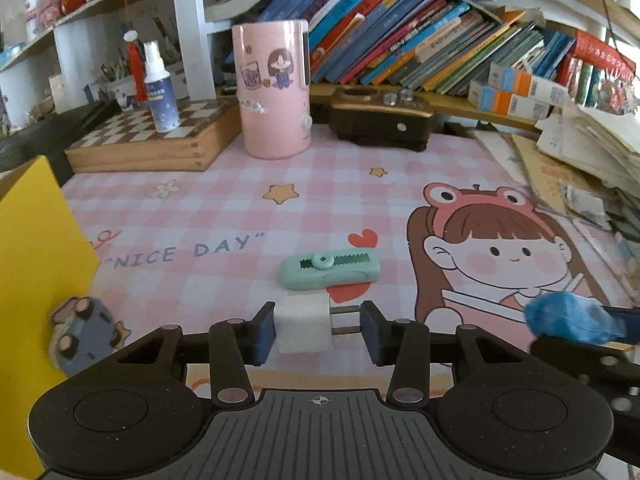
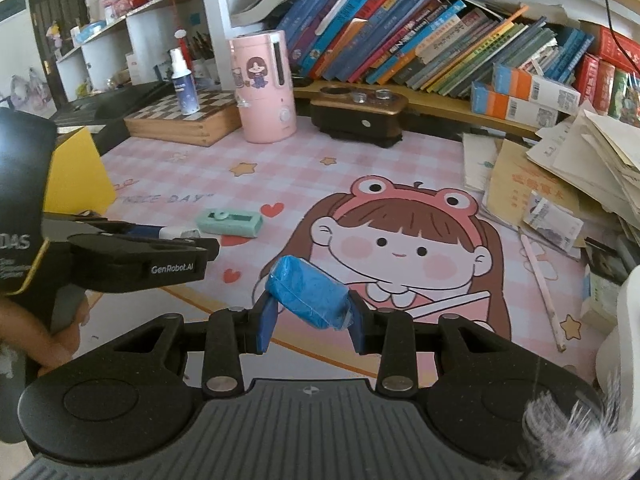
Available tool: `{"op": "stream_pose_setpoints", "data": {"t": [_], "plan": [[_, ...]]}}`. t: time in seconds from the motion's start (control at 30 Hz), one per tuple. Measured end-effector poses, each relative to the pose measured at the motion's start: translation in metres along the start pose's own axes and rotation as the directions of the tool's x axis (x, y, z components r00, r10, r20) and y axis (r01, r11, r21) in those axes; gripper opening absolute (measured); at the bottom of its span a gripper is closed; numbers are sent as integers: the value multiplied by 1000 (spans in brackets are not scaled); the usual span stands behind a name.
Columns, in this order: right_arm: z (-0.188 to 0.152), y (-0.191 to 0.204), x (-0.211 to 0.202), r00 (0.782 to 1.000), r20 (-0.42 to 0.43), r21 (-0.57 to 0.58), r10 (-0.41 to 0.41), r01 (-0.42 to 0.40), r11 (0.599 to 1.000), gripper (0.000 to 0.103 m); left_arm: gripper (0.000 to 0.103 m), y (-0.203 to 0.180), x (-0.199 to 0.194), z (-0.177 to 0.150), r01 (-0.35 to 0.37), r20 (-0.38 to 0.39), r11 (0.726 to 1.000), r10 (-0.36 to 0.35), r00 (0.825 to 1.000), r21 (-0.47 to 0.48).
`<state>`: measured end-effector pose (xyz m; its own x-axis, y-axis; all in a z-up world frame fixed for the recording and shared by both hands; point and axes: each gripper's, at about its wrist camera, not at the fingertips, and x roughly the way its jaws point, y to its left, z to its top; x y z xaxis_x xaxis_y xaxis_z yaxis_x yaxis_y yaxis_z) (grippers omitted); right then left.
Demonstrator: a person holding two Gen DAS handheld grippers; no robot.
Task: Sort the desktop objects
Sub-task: 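Close the right tool on the blue bag while the left tool grips the white charger, then carry the blue bag with the right tool while the left tool carries the charger to the yellow box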
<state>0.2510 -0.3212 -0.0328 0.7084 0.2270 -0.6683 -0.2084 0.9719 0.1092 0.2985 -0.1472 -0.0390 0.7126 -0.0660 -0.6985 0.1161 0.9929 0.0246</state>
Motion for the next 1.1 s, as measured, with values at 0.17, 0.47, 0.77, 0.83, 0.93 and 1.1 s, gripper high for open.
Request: {"op": "stream_pose_setpoints", "data": {"t": [0.17, 0.47, 0.77, 0.83, 0.93, 1.1], "plan": [[0, 11, -6, 999, 3, -1, 33, -33, 999, 34, 43, 12, -25, -5, -8, 35, 999, 9, 999, -39], [-3, 43, -21, 993, -7, -35, 119, -119, 992, 34, 42, 50, -89, -30, -57, 84, 985, 72, 994, -166], [-12, 83, -29, 986, -32, -94, 164, -166, 982, 34, 42, 80, -129, -67, -80, 76, 964, 102, 992, -255], [-15, 92, -31, 985, -36, -104, 168, -171, 980, 34, 42, 86, -134, -73, -81, 73, 961, 104, 992, -263], [-20, 107, -34, 984, -45, -108, 173, -177, 978, 34, 42, 96, -143, -80, -80, 82, 961, 105, 991, -265], [-29, 135, -44, 983, -44, -122, 176, -181, 976, 34, 42, 114, -161, -96, -77, 87, 961, 103, 991, -265]]}}
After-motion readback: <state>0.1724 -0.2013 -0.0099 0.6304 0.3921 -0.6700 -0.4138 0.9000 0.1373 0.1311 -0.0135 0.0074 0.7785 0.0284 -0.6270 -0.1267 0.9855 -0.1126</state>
